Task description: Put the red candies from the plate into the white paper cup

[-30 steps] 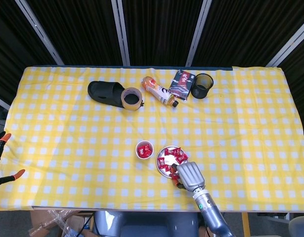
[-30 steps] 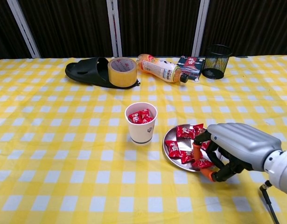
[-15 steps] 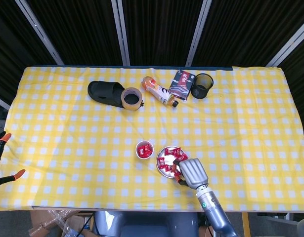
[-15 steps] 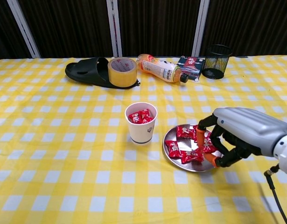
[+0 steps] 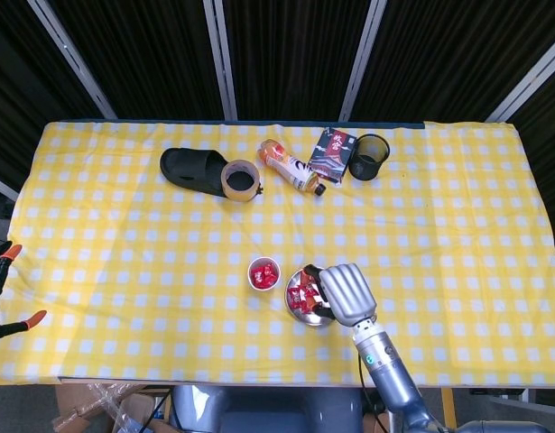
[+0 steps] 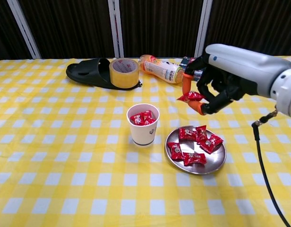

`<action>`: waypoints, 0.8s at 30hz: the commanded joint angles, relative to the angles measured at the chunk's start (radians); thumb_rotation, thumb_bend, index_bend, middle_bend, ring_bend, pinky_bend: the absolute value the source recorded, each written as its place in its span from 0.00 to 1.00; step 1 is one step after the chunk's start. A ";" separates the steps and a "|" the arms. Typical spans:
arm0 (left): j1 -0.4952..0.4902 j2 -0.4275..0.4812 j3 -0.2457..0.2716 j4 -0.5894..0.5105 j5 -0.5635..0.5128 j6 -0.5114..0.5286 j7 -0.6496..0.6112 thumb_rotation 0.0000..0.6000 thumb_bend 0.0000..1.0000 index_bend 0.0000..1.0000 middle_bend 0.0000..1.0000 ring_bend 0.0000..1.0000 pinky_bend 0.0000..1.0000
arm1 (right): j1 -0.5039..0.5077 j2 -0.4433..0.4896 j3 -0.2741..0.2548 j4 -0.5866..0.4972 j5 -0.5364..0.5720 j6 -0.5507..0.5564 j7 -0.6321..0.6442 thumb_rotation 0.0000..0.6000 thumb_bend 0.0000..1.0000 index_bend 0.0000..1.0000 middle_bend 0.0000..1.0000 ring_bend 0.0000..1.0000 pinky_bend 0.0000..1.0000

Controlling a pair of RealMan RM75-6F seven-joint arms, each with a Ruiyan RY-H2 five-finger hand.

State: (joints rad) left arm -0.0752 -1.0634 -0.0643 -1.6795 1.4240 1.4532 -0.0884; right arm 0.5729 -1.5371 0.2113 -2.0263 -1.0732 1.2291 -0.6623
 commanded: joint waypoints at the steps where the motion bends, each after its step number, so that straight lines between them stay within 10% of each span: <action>1: -0.002 0.000 0.000 0.001 -0.002 -0.004 0.000 1.00 0.05 0.00 0.00 0.00 0.00 | 0.041 -0.028 0.026 0.005 0.043 -0.016 -0.044 1.00 0.46 0.52 0.79 0.94 0.84; 24: -0.014 0.028 0.002 -0.011 -0.033 -0.057 -0.034 1.00 0.05 0.00 0.00 0.00 0.00 | 0.247 -0.235 0.098 0.262 0.251 -0.068 -0.135 1.00 0.46 0.52 0.79 0.94 0.84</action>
State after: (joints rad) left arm -0.0894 -1.0357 -0.0624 -1.6908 1.3915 1.3969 -0.1222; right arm 0.8155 -1.7678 0.3057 -1.7684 -0.8255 1.1618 -0.7964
